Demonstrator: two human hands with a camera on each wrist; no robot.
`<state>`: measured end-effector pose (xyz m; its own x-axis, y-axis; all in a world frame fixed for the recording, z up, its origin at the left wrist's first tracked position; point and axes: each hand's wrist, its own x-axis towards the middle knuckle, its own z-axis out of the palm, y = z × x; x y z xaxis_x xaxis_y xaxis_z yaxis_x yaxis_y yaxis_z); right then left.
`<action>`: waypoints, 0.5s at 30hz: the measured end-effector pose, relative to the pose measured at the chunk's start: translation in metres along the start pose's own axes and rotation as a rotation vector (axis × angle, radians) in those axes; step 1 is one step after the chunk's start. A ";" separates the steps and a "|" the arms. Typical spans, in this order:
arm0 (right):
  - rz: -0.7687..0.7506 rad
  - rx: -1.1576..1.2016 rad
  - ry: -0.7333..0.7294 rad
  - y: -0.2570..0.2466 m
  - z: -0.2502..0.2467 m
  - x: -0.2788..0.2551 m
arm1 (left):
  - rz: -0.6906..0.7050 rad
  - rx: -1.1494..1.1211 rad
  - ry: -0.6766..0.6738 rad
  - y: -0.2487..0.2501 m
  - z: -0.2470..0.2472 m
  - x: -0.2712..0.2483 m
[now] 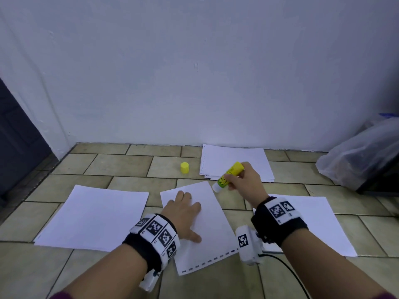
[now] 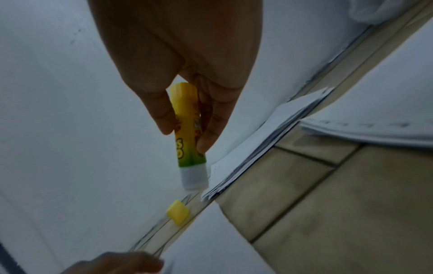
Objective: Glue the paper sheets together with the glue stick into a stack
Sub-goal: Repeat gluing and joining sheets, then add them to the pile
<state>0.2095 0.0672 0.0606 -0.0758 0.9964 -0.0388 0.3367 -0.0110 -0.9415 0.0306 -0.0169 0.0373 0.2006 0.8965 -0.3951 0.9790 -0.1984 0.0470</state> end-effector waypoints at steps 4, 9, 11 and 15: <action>-0.149 -0.200 -0.090 -0.012 0.020 0.011 | -0.057 -0.120 -0.031 -0.005 0.006 0.005; -0.219 -0.365 -0.194 -0.015 0.043 0.027 | -0.073 -0.129 -0.042 -0.007 0.013 0.007; -0.221 -0.415 -0.248 -0.017 0.050 0.030 | -0.072 -0.123 -0.041 -0.007 0.015 0.008; -0.239 -0.533 -0.319 -0.019 0.057 0.033 | -0.070 -0.124 -0.039 -0.008 0.015 0.008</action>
<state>0.1470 0.0954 0.0577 -0.4525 0.8914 -0.0233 0.6879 0.3323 -0.6452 0.0243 -0.0140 0.0196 0.1329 0.8897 -0.4367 0.9879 -0.0834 0.1307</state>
